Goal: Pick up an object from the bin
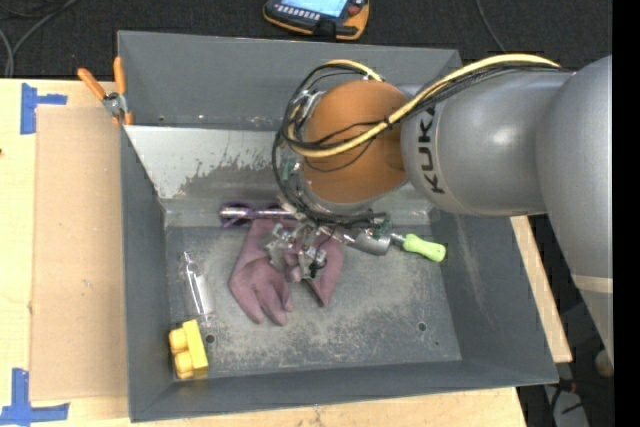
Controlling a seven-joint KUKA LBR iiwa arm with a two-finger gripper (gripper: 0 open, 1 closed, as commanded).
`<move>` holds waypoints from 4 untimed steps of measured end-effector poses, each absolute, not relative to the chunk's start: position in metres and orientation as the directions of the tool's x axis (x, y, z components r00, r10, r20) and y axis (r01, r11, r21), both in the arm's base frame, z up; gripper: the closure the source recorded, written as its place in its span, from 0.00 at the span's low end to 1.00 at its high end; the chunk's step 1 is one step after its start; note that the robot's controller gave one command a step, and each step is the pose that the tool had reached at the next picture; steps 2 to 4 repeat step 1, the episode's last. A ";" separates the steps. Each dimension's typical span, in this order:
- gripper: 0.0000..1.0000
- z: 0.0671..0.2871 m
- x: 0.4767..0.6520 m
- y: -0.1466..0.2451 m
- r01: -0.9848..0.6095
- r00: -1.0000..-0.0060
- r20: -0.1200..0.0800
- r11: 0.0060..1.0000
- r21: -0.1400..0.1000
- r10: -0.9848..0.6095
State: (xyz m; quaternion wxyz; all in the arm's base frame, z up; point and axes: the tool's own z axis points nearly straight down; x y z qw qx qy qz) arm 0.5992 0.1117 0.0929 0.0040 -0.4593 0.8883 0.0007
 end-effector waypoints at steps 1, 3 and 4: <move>1.00 0.191 0.594 0.114 -0.923 -0.384 -0.005 0.384 0.001 -0.923; 1.00 0.191 0.594 0.114 -0.923 -0.384 -0.005 0.384 0.001 -0.923; 1.00 0.191 0.594 0.114 -0.923 -0.384 -0.005 0.384 0.001 -0.923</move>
Offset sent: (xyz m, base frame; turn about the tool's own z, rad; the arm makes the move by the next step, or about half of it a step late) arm -0.0140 -0.0093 0.1003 -0.0393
